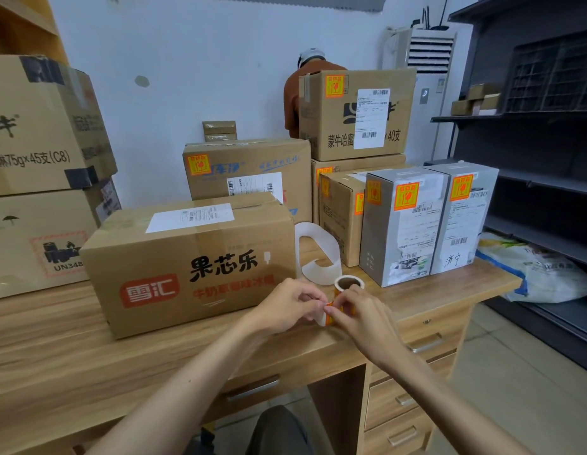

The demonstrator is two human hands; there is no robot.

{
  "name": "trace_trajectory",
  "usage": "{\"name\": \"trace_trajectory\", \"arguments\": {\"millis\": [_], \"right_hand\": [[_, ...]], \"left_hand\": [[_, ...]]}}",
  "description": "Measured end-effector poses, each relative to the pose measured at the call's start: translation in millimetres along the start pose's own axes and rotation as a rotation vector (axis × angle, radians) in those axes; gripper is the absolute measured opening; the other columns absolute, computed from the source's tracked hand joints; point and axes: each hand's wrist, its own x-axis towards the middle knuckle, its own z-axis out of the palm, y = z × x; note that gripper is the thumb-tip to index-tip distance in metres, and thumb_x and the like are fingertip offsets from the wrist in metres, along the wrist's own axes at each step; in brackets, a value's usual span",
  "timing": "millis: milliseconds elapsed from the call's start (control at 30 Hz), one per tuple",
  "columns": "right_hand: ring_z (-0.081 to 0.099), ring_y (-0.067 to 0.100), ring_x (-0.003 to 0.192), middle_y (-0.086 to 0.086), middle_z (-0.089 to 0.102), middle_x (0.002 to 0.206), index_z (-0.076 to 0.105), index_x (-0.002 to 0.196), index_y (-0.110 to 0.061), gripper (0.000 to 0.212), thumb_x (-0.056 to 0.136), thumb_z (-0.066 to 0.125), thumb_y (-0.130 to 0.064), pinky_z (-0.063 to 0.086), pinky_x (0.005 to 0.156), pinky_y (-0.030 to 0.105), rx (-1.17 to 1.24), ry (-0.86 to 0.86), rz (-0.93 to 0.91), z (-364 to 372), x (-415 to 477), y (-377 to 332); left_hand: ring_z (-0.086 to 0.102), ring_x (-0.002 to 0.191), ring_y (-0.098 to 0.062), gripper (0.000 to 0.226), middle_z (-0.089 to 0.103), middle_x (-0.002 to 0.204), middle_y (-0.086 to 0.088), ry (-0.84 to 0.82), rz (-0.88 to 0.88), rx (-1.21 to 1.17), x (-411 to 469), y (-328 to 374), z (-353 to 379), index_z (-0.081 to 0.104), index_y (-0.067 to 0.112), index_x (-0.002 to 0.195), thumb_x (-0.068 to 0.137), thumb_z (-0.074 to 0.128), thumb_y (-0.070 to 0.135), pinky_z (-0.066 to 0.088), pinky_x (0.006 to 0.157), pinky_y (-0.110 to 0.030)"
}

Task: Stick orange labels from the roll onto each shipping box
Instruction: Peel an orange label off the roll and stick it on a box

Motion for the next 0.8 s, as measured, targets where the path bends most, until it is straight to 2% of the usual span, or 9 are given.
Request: {"name": "trace_trajectory", "arguments": {"millis": [167, 433, 600, 800], "right_hand": [[0.056, 0.011, 0.076, -0.01, 0.057, 0.083, 0.065, 0.084, -0.027, 0.029, 0.089, 0.06, -0.055, 0.045, 0.067, 0.035, 0.009, -0.001, 0.005, 1.6, 0.6, 3.2], [0.06, 0.011, 0.077, -0.009, 0.063, 0.086, 0.07, 0.086, -0.025, 0.022, 0.089, 0.065, -0.046, 0.05, 0.07, 0.038, 0.075, 0.014, 0.025, 2.0, -0.4, 4.0], [0.062, 0.008, 0.077, -0.009, 0.068, 0.082, 0.074, 0.084, -0.025, 0.01, 0.086, 0.071, -0.035, 0.052, 0.073, 0.041, 0.185, 0.033, 0.078, 0.4, -1.6, 3.6], [0.062, 0.006, 0.07, -0.009, 0.068, 0.072, 0.073, 0.076, -0.027, 0.017, 0.082, 0.076, -0.043, 0.052, 0.066, 0.037, 0.242, 0.051, 0.091, 0.0, -4.3, 1.1]], "left_hand": [[0.068, 0.088, -0.013, 0.017, 0.062, 0.097, 0.005, -0.008, 0.006, -0.025, -0.8, 1.4, 1.8, 0.08, 0.012, 0.095, 0.098, 0.064, 0.009, 0.061, 0.085, -0.041], [0.07, 0.087, -0.019, 0.018, 0.068, 0.094, 0.012, 0.018, -0.01, 0.001, 1.6, -3.2, 4.7, 0.081, 0.021, 0.089, 0.095, 0.067, 0.012, 0.06, 0.085, -0.046], [0.071, 0.087, -0.021, 0.015, 0.07, 0.097, 0.005, 0.052, -0.029, 0.008, 3.7, -6.8, 6.0, 0.082, 0.021, 0.091, 0.094, 0.069, 0.014, 0.06, 0.084, -0.05], [0.071, 0.086, -0.017, 0.014, 0.068, 0.098, 0.005, 0.045, -0.012, 0.01, 2.5, -5.0, 6.3, 0.081, 0.015, 0.092, 0.095, 0.068, 0.012, 0.061, 0.084, -0.047]]}}
